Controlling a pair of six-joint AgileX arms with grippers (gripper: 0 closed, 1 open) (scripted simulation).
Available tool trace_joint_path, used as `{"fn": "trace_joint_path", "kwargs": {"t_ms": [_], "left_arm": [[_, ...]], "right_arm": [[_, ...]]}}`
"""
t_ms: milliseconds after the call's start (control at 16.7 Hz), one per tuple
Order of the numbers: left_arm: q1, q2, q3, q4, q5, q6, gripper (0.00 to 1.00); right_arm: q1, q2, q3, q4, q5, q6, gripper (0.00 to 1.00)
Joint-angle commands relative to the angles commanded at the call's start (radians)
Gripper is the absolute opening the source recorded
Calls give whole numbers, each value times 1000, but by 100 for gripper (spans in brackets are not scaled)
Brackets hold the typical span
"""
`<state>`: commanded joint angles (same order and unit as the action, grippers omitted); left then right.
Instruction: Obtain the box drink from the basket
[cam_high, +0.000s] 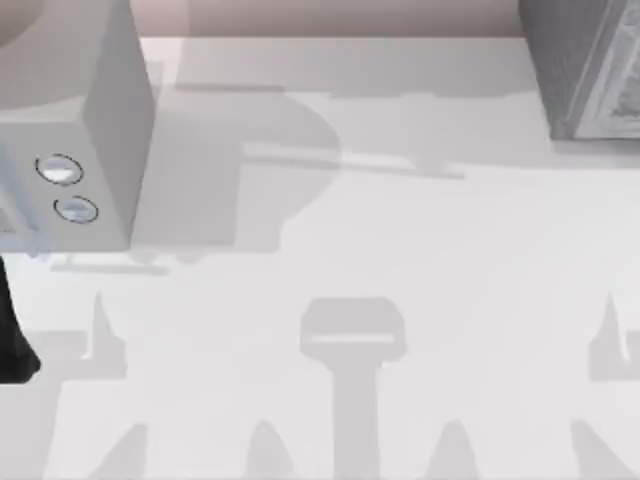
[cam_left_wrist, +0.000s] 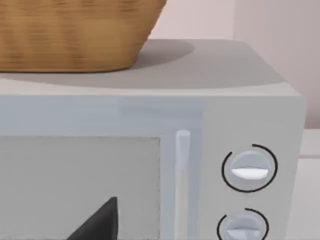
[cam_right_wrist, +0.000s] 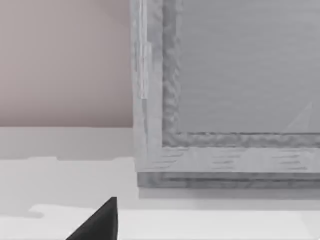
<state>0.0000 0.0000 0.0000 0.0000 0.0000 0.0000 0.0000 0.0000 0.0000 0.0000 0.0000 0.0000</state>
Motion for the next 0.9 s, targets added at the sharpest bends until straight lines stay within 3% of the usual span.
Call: {"fn": "trace_joint_path", "kwargs": {"t_ms": [420, 900], "left_arm": [[49, 161, 124, 53, 51, -1, 100], [210, 849, 582, 273, 227, 11, 100]], "right_arm": [[0, 0, 0, 0, 0, 0, 100], [0, 0, 0, 0, 0, 0, 100]]}}
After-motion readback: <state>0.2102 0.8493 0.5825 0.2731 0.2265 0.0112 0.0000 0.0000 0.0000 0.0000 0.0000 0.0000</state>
